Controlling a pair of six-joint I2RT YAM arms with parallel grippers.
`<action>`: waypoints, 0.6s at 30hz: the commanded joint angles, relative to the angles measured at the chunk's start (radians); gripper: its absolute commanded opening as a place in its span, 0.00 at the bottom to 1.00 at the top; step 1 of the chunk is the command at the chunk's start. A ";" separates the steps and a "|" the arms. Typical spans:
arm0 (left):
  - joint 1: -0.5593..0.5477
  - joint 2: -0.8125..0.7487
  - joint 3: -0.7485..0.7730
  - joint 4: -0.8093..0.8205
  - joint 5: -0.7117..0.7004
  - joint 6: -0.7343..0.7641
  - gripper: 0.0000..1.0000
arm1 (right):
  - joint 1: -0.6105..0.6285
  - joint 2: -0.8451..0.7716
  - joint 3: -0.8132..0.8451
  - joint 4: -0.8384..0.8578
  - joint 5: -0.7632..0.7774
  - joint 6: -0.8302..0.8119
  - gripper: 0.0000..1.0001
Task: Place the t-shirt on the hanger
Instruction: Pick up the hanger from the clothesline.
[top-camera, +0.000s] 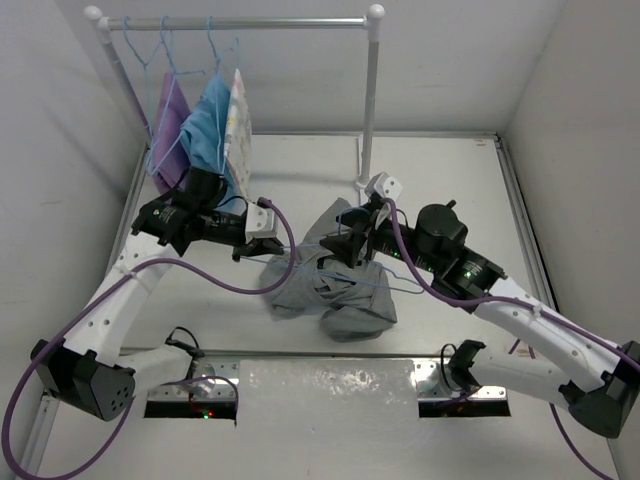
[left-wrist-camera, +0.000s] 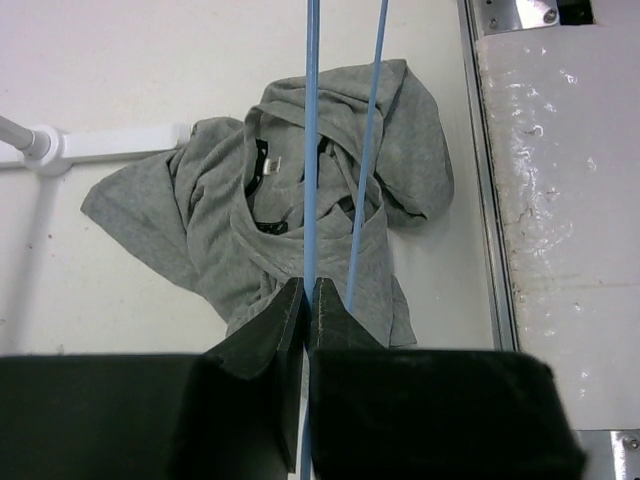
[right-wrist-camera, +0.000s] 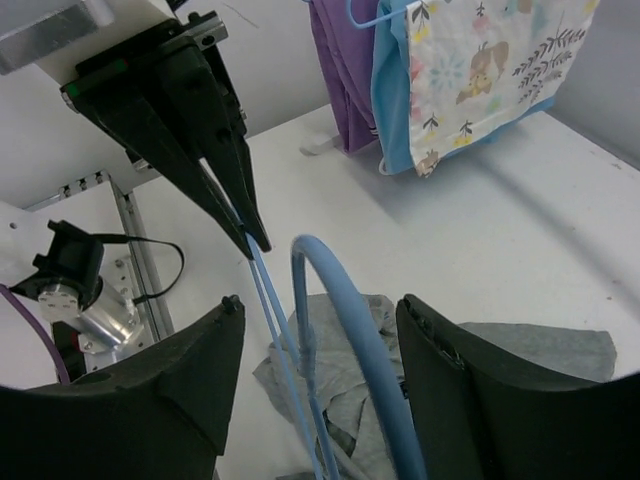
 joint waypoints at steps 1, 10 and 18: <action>-0.004 -0.030 0.014 0.043 0.079 0.012 0.00 | -0.004 0.010 -0.022 0.069 -0.027 0.025 0.60; -0.003 -0.029 0.014 0.078 0.077 -0.022 0.00 | -0.004 -0.009 -0.052 0.066 -0.026 0.024 0.40; -0.003 -0.027 0.022 0.082 0.080 -0.031 0.00 | -0.004 -0.013 -0.056 0.052 -0.034 0.024 0.10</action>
